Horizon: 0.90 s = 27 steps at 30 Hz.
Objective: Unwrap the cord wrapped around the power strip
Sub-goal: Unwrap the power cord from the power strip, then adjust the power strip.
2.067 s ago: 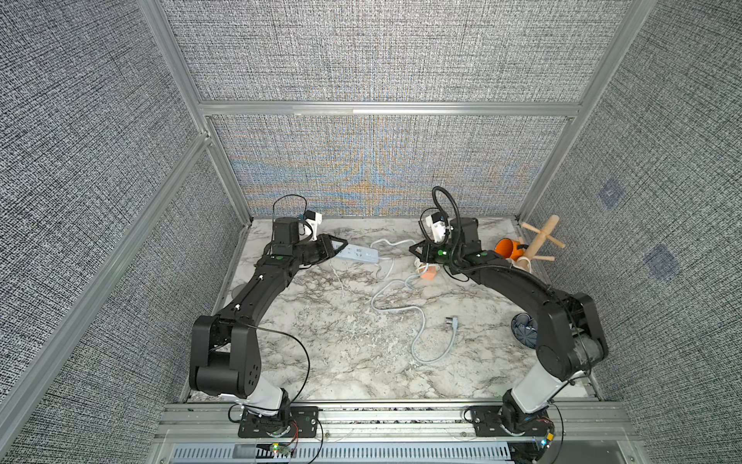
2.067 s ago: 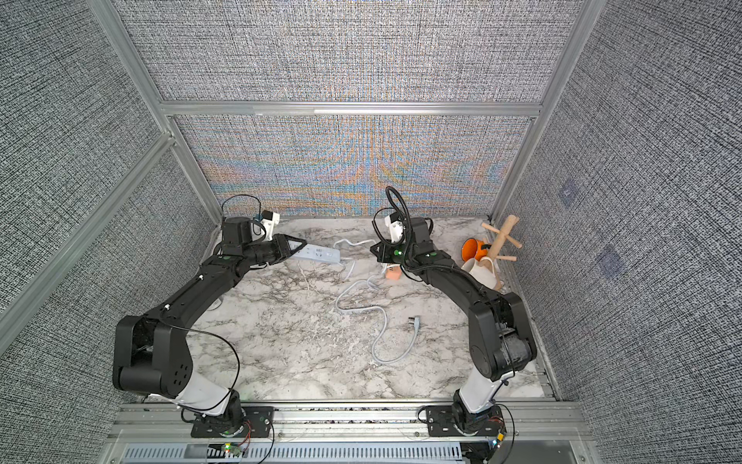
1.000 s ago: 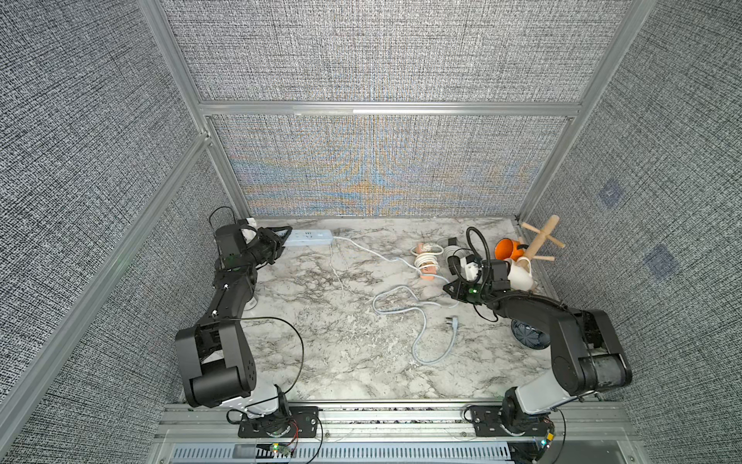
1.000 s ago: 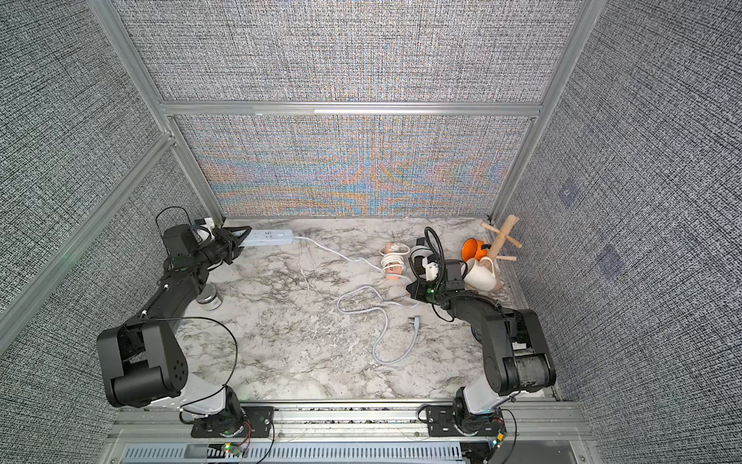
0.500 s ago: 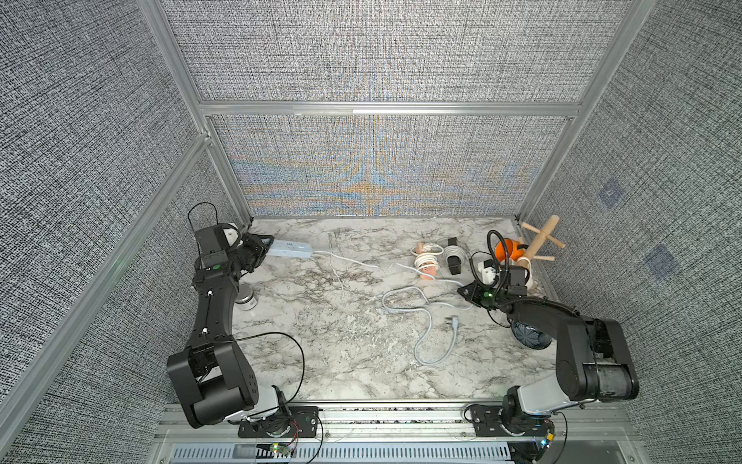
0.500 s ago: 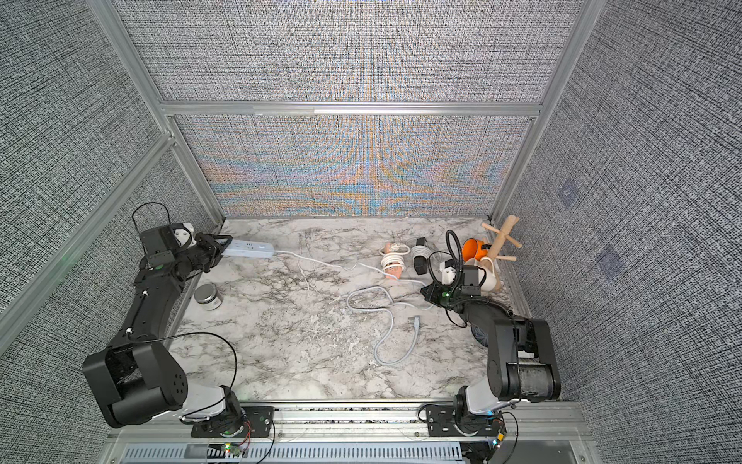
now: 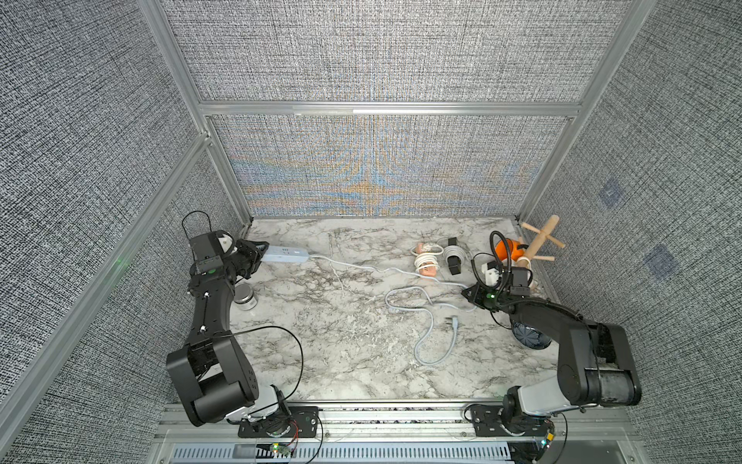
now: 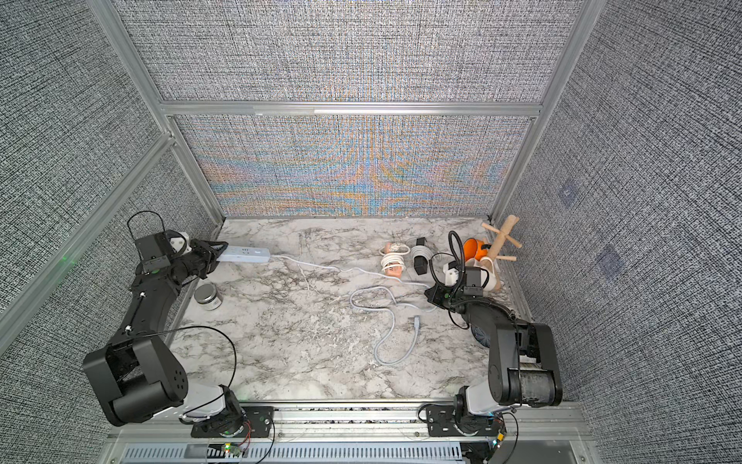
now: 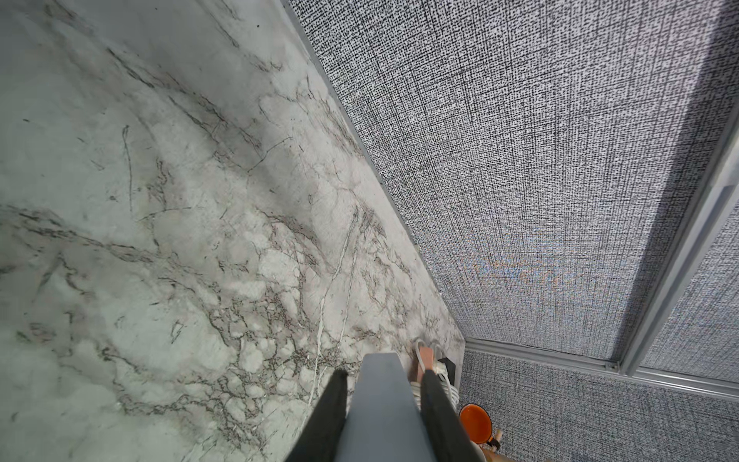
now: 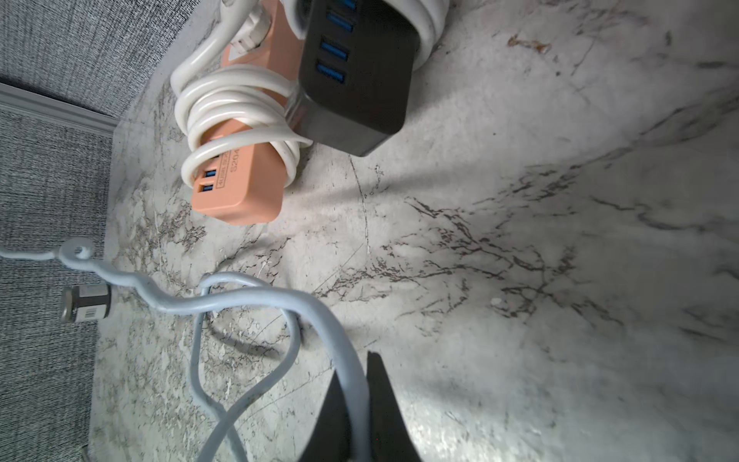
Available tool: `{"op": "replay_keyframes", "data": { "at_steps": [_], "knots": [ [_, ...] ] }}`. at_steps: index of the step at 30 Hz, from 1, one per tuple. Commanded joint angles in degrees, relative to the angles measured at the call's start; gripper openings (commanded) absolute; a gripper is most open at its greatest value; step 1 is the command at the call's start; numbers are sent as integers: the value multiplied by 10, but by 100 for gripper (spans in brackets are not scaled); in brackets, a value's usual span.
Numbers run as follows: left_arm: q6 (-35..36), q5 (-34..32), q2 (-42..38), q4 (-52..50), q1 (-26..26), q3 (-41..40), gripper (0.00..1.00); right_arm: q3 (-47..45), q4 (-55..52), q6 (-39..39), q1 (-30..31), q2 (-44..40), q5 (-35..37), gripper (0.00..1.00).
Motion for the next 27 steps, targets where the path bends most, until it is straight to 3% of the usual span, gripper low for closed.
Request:
{"op": "replay_keyframes", "data": {
  "at_steps": [1, 2, 6, 9, 14, 19, 27],
  "knots": [
    [-4, -48, 1, 104, -33, -10, 0, 33, -29, -25, 56, 10, 72, 0],
    [-10, -46, 1, 117, -46, -16, 0, 45, -39, -30, 78, 15, 71, 2],
    [-16, -39, -5, 168, -94, -41, 0, 78, -79, -48, 120, 15, 60, 44],
    [16, -22, -4, 143, -121, -29, 0, 97, -118, -84, 125, -9, 59, 70],
    [44, -25, -8, 117, -168, -23, 0, 132, -170, -103, 129, -63, 39, 95],
    [-16, -13, 18, 220, -231, -49, 0, 165, -150, -64, 178, -80, -16, 96],
    [-59, 31, 54, 275, -276, -19, 0, 199, -110, -122, 250, -32, -65, 68]
  ]
}}
